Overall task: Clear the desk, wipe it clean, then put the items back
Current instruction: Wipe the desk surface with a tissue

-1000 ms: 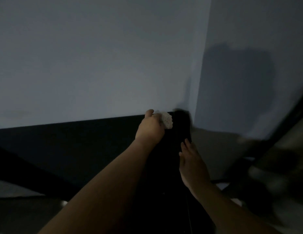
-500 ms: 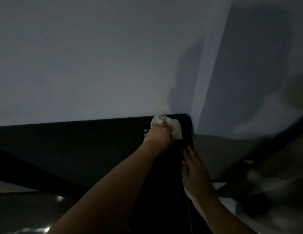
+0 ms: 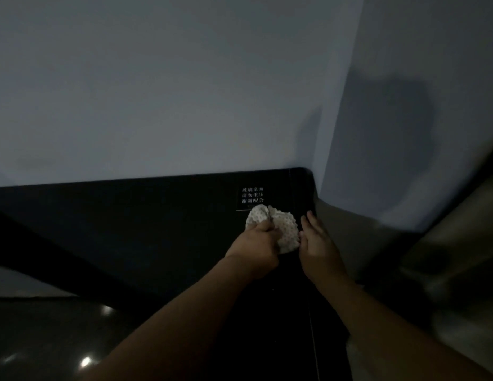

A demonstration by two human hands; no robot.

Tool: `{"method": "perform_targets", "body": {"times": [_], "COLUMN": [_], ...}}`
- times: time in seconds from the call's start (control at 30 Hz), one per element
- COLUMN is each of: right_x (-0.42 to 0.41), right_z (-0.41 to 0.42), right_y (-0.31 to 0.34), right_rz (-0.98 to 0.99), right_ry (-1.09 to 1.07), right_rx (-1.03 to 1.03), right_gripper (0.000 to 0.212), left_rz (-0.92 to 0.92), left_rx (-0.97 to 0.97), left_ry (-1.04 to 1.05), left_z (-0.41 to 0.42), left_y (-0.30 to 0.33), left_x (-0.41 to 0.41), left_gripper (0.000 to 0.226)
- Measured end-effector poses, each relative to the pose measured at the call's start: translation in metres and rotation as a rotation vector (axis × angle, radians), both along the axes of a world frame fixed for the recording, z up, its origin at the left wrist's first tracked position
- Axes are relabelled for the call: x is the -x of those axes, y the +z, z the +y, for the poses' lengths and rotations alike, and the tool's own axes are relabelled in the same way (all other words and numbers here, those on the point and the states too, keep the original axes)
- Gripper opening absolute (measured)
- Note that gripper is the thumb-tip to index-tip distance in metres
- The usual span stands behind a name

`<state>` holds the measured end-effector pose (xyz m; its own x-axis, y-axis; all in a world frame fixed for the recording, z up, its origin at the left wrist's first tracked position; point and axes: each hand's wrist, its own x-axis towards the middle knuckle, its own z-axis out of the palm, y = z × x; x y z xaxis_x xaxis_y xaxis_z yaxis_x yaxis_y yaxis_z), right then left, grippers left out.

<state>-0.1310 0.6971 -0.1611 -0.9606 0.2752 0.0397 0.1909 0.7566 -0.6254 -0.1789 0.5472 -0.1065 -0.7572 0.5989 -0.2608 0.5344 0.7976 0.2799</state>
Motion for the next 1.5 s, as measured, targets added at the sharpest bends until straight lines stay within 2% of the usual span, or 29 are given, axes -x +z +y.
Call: {"method": "perform_targets", "body": {"times": [0.13, 0.3, 0.6, 0.73, 0.87, 0.93, 1.0, 1.07, 1.17, 1.2, 1.23, 1.27, 1.4, 1.5], "right_x": [-0.012, -0.075, -0.152, -0.163, -0.162, -0.163, -0.166, -0.168, -0.168, -0.167, -0.166, -0.164, -0.154, -0.151], "right_z": [0.008, 0.004, -0.027, -0.031, -0.029, -0.031, -0.033, -0.034, -0.033, -0.033, -0.032, -0.031, -0.024, -0.015], "right_y": [0.012, 0.022, 0.034, 0.035, 0.039, 0.042, 0.046, 0.049, 0.053, 0.054, 0.055, 0.056, 0.060, 0.062], "right_rz": [-0.119, -0.216, -0.402, -0.465, -0.519, -0.533, -0.541, -0.536, -0.545, -0.547, -0.551, -0.557, -0.565, -0.453], "right_ry": [0.077, 0.130, 0.320, 0.332, 0.351, 0.347, 0.341, 0.336, 0.346, 0.347, 0.347, 0.348, 0.369, 0.330], "right_rx": [-0.046, -0.117, -0.141, -0.189, -0.175, -0.171, -0.157, -0.164, -0.156, -0.155, -0.160, -0.160, -0.141, -0.023], "right_gripper": [0.051, 0.058, 0.060, 0.067, 0.064, 0.065, 0.065, 0.063, 0.063, 0.063, 0.064, 0.064, 0.062, 0.058], "left_rz": [-0.029, -0.020, -0.035, -0.042, -0.100, -0.138, -0.142, -0.209, -0.569, -0.593, -0.534, -0.471, -0.204, -0.212], "left_rx": [-0.001, 0.042, 0.072, 0.114, 0.129, 0.162, 0.232, 0.317, 0.239, 0.270, 0.313, 0.305, 0.045, -0.139], "left_ry": [-0.003, -0.028, -0.028, -0.063, -0.096, -0.067, -0.021, -0.004, 0.006, -0.063, -0.127, -0.106, 0.048, 0.163], "left_z": [-0.011, -0.017, -0.042, -0.055, -0.077, -0.084, -0.088, -0.090, -0.096, -0.099, -0.101, -0.104, -0.115, -0.118], "left_y": [-0.001, 0.005, 0.003, 0.005, 0.014, 0.020, 0.028, 0.045, 0.072, 0.078, 0.084, 0.089, 0.094, 0.100], "left_x": [-0.024, -0.060, -0.141, -0.182, -0.233, -0.264, -0.295, -0.321, -0.339, -0.336, -0.328, -0.317, -0.252, -0.211], "left_gripper": [0.053, 0.046, 0.042, 0.040, 0.043, 0.046, 0.040, 0.033, 0.031, 0.029, 0.027, 0.025, 0.016, 0.020]}}
